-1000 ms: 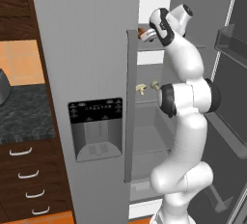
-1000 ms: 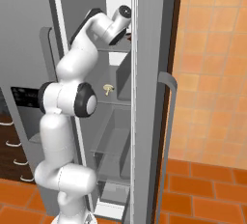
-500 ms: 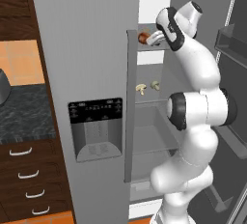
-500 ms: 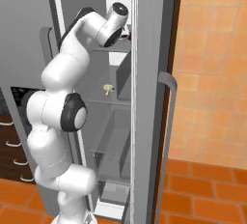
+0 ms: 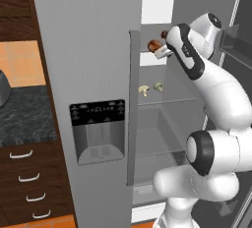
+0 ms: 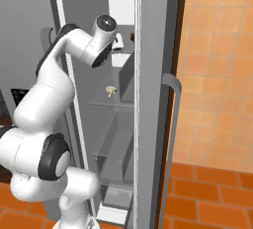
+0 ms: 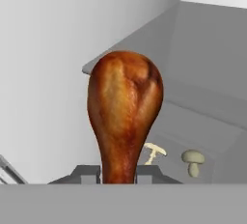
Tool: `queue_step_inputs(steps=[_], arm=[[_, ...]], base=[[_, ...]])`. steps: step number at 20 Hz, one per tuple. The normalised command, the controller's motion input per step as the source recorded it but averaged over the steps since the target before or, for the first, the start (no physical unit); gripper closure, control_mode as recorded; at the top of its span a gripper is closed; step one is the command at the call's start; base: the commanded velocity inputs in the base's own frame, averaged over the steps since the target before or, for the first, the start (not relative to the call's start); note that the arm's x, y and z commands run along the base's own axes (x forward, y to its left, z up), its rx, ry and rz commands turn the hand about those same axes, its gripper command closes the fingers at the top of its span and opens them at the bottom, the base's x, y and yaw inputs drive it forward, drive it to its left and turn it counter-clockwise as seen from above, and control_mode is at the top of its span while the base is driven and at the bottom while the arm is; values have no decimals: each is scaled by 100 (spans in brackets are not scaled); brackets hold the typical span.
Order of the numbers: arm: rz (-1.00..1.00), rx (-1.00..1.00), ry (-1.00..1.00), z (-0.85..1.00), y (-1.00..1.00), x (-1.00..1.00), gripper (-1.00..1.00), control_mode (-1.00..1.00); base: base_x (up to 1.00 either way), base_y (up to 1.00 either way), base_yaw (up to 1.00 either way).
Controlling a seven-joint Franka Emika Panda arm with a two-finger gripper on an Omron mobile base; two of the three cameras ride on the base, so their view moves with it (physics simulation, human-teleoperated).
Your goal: Place one mushroom and one chicken drumstick in each tupperware on the nearby counter, to pack two identical lunches.
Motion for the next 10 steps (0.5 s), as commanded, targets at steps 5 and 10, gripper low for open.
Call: queue_step_inputs(steps=[5,10], arm=[[-9,0,2,2,0,-100,100,-100],[-7,0,10,0,0,-99,100,-100]], base=[[0,0,0],[0,0,0]])
